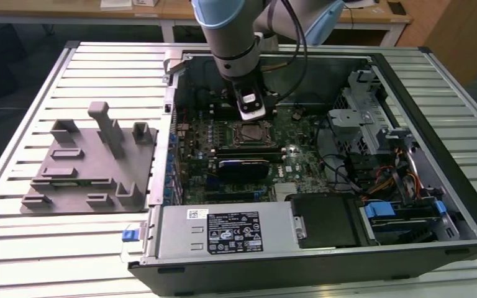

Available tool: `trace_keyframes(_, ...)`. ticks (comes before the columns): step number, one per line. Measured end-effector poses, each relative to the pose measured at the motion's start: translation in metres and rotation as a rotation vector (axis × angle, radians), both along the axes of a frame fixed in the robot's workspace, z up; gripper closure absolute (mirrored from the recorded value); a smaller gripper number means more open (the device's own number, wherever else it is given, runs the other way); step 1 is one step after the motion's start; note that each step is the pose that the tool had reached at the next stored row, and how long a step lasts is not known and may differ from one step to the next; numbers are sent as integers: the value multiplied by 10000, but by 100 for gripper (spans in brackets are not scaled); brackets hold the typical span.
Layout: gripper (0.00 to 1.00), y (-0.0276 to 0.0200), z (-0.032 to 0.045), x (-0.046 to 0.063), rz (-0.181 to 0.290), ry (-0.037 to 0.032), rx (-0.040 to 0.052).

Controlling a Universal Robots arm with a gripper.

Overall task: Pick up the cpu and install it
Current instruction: 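Install the first cpu locking lever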

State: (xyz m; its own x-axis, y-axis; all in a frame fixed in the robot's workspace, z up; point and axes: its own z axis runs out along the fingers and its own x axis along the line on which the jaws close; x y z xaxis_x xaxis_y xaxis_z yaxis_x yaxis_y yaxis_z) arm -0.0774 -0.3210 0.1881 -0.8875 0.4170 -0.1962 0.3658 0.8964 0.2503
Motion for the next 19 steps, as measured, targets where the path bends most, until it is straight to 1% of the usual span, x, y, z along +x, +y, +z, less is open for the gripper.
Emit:
trace_keyframes(7, 89, 0, 0, 2, 0, 15, 23)
trace_keyframes(8, 89, -1, 0, 3, 2, 14, 57)
trace_keyframes(9, 89, 0, 0, 3, 1, 14, 120)
trace_keyframes(10, 89, 0, 0, 2, 0, 14, 156)
trace_keyframes(12, 89, 0, 5, 2, -2, 13, 175)
trace_keyframes(15, 89, 0, 42, 6, 0, 14, 177)
trace_keyframes(19, 89, 0, 126, 8, 0, 14, 175)
